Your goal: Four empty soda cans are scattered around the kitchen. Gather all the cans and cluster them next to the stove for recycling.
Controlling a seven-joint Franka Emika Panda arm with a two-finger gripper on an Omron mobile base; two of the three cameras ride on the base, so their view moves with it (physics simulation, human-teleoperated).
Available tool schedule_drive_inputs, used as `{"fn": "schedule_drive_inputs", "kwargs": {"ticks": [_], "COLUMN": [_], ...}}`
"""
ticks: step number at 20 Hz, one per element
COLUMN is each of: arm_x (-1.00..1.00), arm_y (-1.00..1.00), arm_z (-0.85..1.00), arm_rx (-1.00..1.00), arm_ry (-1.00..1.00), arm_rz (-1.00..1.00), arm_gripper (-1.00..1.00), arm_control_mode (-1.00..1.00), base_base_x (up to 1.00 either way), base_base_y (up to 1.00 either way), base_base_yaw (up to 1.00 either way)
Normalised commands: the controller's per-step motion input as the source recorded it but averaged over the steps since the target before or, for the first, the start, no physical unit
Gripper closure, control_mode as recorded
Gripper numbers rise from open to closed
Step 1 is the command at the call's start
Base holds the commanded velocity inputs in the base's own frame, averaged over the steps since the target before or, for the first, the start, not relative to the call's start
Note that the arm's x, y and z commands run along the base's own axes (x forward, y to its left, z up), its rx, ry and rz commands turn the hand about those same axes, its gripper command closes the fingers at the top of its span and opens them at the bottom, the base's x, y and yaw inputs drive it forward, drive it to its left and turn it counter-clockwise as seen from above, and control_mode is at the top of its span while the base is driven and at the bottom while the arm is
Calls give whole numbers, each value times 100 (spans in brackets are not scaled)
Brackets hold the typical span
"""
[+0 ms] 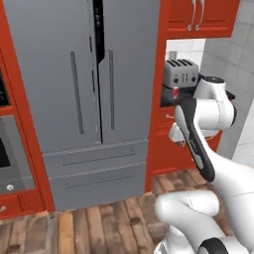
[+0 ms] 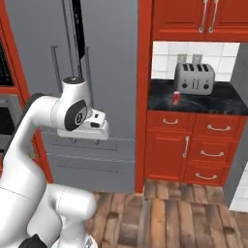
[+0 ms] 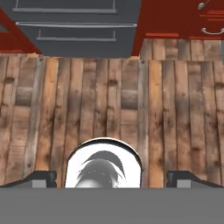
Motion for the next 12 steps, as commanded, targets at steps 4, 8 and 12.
{"fn": "schedule_drive_inputs", "kwargs": {"ticks": [4, 8, 12], "arm_x": [0, 0, 0], "arm_y": [0, 0, 0], "arm_z": [0, 0, 0], "arm_rx": [0, 0, 0], "arm_ry": [0, 0, 0], "arm_rz": [0, 0, 0], "arm_gripper": [-100, -100, -100], "arm_control_mode": [100, 100, 100], "base_base_x": [69, 70, 68], "base_base_y": [-85, -74, -64], "base_base_yaw": [11, 9, 8]}}
